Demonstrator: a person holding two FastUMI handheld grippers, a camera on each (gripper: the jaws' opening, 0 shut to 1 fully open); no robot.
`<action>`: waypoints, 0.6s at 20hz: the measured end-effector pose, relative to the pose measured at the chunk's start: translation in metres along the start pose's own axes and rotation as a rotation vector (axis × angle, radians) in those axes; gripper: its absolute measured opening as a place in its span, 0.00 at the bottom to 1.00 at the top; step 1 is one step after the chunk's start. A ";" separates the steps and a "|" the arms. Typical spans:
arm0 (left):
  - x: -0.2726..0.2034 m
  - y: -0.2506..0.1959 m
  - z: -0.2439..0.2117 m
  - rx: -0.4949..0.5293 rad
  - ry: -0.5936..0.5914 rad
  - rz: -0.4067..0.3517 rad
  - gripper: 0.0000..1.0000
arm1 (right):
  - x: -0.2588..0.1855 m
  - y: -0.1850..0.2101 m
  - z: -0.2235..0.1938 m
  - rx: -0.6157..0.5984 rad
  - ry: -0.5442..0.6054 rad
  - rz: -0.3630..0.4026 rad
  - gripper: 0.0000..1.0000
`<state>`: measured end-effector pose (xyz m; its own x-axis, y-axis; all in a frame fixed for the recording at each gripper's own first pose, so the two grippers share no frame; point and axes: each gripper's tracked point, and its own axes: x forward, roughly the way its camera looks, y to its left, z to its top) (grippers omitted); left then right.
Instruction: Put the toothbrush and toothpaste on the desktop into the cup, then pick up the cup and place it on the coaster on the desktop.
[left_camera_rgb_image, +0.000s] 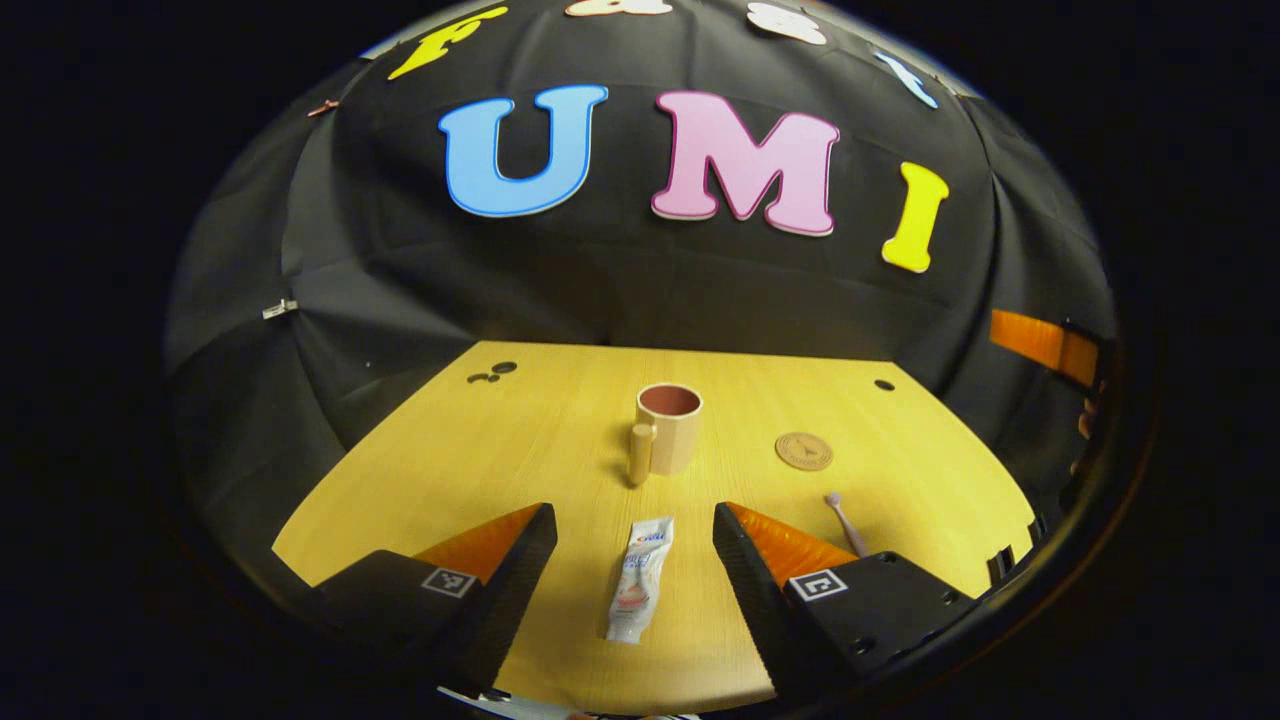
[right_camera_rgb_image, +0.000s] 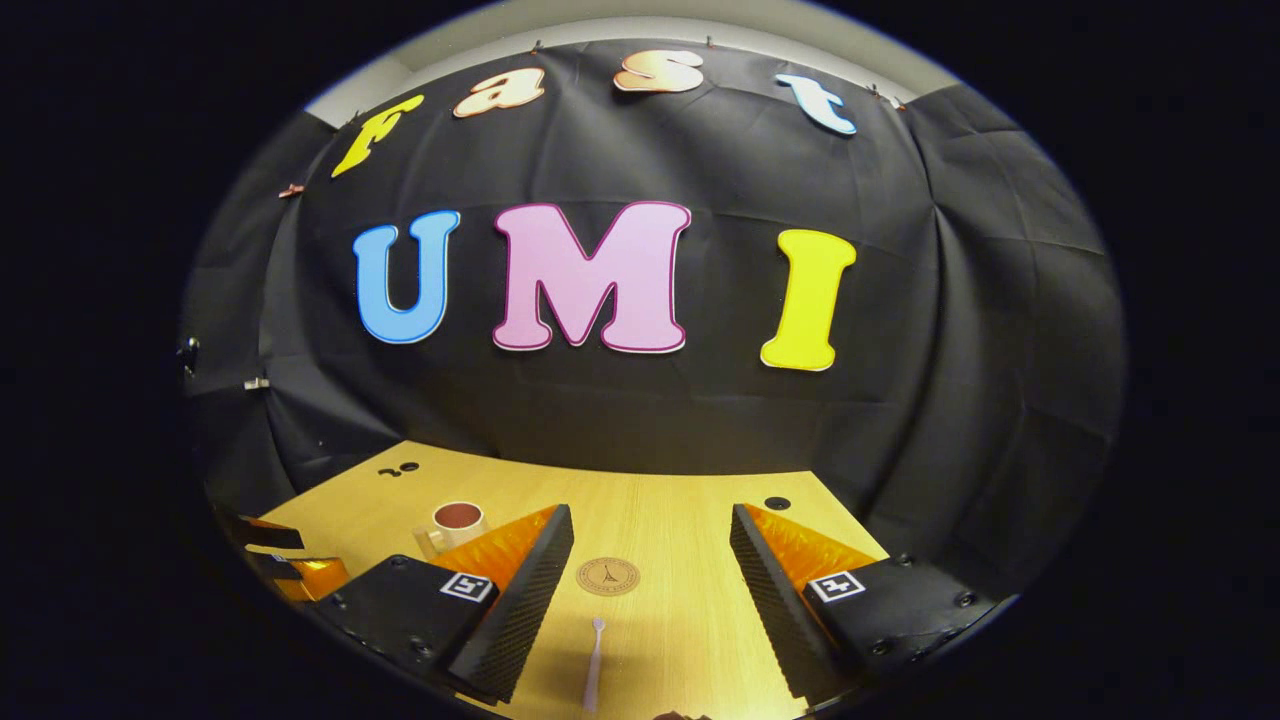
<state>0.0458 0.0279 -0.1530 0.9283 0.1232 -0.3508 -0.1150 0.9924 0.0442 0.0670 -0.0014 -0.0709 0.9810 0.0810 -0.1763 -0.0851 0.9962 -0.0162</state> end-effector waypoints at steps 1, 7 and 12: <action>0.005 -0.001 -0.008 0.002 0.023 0.005 0.98 | 0.005 0.000 -0.002 0.001 0.006 0.011 0.97; 0.051 -0.009 -0.061 0.069 0.157 0.029 0.98 | 0.039 -0.002 -0.024 -0.006 0.061 0.052 0.97; 0.083 -0.013 -0.103 0.134 0.257 0.039 0.97 | 0.053 -0.007 -0.034 -0.026 0.080 0.075 0.97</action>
<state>0.0879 0.0251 -0.2790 0.8020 0.1743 -0.5714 -0.0854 0.9801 0.1792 0.1140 -0.0053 -0.1141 0.9546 0.1518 -0.2562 -0.1635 0.9862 -0.0249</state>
